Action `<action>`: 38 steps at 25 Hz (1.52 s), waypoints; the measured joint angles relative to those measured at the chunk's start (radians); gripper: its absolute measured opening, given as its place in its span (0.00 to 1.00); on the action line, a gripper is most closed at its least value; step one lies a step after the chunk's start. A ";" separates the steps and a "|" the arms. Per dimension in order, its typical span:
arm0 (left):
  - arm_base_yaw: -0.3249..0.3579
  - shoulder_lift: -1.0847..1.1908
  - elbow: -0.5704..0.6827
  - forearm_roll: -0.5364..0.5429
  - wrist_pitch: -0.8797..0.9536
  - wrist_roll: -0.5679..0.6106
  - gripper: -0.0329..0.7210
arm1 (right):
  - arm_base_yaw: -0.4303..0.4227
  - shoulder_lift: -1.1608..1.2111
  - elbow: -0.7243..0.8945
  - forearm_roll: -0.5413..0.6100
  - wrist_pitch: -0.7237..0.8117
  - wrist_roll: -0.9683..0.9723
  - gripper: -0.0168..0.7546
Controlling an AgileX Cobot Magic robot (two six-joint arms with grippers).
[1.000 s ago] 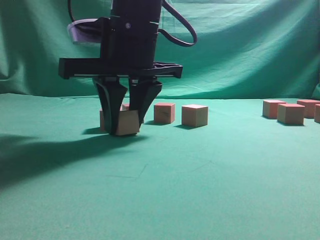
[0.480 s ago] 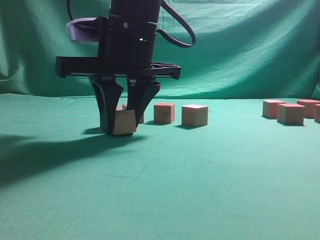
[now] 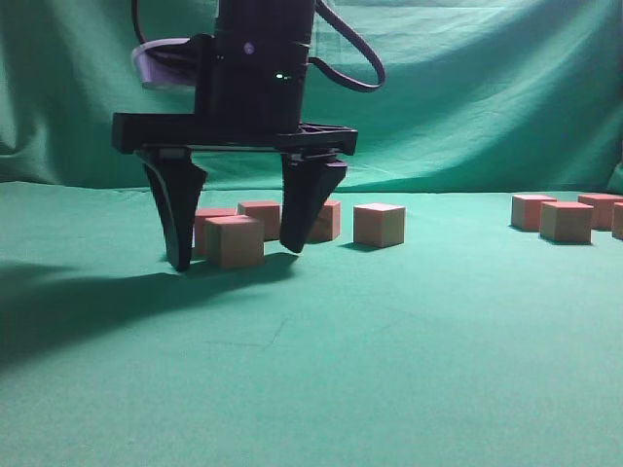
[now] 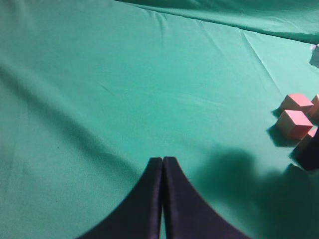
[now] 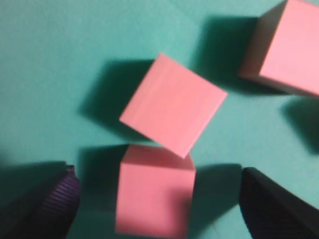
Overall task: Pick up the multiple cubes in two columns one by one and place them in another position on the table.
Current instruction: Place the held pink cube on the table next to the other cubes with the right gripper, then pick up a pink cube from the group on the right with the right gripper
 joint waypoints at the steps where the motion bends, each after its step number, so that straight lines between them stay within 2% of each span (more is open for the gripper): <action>1: 0.000 0.000 0.000 0.000 0.000 0.000 0.04 | 0.000 0.000 -0.004 0.000 0.015 0.000 0.80; 5: 0.000 0.000 0.000 0.000 0.000 0.000 0.04 | 0.000 0.006 -0.072 -0.007 0.127 0.000 0.80; 6: 0.000 0.000 0.000 0.000 0.000 0.000 0.04 | 0.000 0.006 -0.105 -0.019 0.172 0.000 0.85; 9: 0.000 0.000 0.000 0.000 0.000 0.000 0.04 | 0.000 0.006 -0.213 -0.079 0.281 -0.002 0.83; 14: 0.000 0.000 0.000 0.000 0.000 0.000 0.04 | 0.000 -0.052 -0.293 -0.175 0.309 -0.006 0.83; 16: 0.000 0.000 0.000 0.000 0.000 0.000 0.04 | -0.004 -0.102 -0.293 -0.188 0.318 -0.006 0.76; 19: 0.000 0.000 0.000 0.000 0.000 0.000 0.04 | -0.042 -0.207 -0.263 -0.188 0.318 0.002 0.77; 24: 0.000 0.000 0.000 0.000 0.000 0.000 0.04 | -0.192 -0.418 -0.145 -0.197 0.324 0.034 0.77; 28: 0.000 0.000 0.000 0.000 0.000 0.000 0.04 | -0.347 -0.559 0.014 -0.199 0.325 0.049 0.77; 35: 0.000 0.000 0.000 0.000 0.000 0.000 0.04 | -0.581 -0.647 0.355 -0.197 0.318 0.105 0.77; 38: 0.000 0.000 0.000 0.000 0.000 0.000 0.04 | -0.637 -0.647 0.497 -0.169 0.220 0.126 0.77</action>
